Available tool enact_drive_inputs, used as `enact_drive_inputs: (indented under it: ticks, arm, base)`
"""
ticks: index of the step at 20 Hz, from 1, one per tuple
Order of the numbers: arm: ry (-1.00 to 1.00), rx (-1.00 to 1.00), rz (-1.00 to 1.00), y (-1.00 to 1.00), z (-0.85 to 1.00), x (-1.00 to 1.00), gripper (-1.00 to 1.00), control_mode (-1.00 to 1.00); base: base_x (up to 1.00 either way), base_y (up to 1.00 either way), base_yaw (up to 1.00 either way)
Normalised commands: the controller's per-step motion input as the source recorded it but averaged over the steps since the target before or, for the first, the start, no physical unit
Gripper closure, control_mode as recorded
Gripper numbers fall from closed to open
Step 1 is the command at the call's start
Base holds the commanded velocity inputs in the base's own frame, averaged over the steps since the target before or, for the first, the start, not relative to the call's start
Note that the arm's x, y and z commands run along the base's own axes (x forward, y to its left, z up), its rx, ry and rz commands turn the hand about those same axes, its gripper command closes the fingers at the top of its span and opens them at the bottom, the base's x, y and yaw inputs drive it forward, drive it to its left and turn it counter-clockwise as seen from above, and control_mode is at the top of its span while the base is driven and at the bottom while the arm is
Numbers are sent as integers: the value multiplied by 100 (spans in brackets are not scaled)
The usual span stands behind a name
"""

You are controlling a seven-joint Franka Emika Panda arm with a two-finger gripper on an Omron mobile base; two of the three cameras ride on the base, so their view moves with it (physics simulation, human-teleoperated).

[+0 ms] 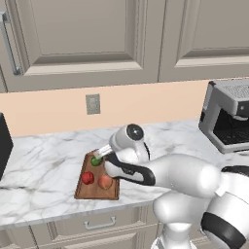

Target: Place the avocado, onion, tomato, and bell pepper on the cutting board.

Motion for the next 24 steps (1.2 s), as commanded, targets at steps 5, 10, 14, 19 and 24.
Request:
enact_drive_inputs:
  ticks: [5, 10, 14, 19, 24]
  arm:
    - [-26, -2, 0, 2, 70, -46, -100, -100]
    - [-24, -6, 0, 17, 64, -46, -100, -100]
    - [-24, -7, 0, 31, 62, -40, -100, -100]
    - [-22, -8, 0, 41, 56, -38, -100, -100]
    - [-19, -11, 0, 51, 48, -33, -100, -100]
  base:
    - [0, 0, 0]
    - [0, 0, 0]
    - [0, 0, 0]
    - [0, 0, 0]
    - [0, 0, 0]
